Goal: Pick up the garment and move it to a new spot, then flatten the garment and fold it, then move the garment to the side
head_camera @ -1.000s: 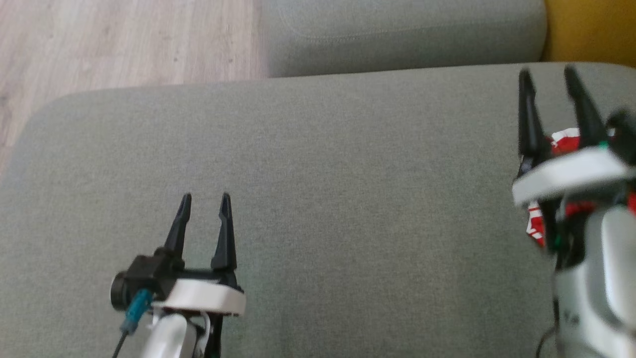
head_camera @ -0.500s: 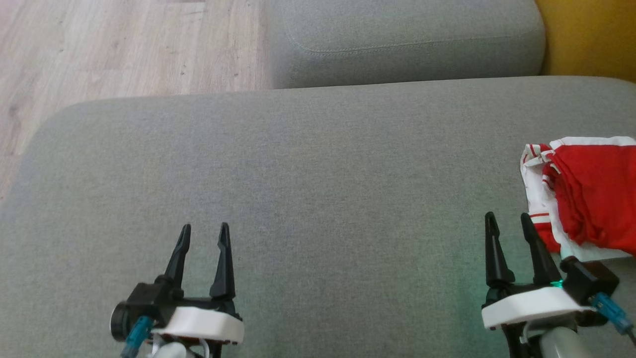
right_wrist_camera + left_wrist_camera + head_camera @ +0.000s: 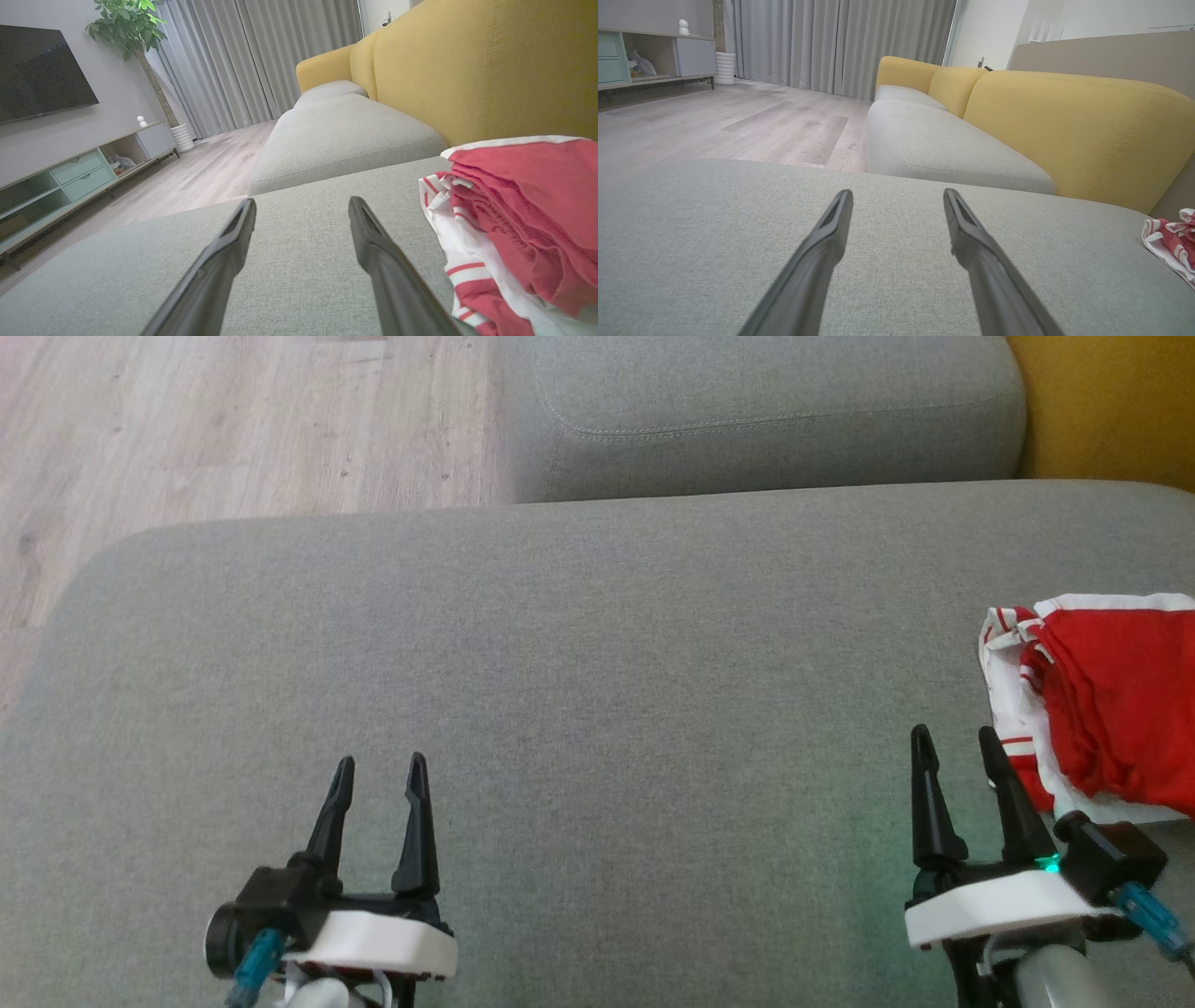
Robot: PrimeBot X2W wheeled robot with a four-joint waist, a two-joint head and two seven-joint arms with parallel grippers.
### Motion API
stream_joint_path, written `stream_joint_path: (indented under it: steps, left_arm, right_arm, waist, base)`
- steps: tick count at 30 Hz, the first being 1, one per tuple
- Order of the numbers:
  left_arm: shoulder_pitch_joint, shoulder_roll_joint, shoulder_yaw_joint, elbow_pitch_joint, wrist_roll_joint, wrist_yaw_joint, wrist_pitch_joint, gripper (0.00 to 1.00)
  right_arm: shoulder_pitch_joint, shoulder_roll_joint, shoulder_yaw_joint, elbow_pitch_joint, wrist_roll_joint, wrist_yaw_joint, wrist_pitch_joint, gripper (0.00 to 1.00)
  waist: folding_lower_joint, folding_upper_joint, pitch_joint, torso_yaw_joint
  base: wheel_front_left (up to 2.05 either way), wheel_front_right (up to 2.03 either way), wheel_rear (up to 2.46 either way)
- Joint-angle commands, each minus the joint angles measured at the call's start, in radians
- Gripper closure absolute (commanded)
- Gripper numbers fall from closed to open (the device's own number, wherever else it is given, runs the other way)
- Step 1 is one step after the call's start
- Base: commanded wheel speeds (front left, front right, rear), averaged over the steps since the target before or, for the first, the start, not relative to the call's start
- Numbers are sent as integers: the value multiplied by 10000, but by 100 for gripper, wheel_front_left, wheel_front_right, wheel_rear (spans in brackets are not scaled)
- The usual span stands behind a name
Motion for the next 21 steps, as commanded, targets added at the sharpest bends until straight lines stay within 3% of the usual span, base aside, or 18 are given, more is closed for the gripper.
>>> stream_joint_path:
  steps: [1, 21]
  left_arm:
    - [-358, 16, 353, -312, -93, 63, -95, 0]
    - [-409, 16, 503, -196, -577, 93, -95, 0]
  right_arm:
    - [-272, -46, 277, -365, -118, -7, -134, 0]
    - [-361, -45, 468, -351, -23, -7, -135, 0]
  waist:
    - [0, -1, -5, -8]
    - [0, -1, 89, -68]
  base:
    - [0, 0, 0]
    - [0, 0, 0]
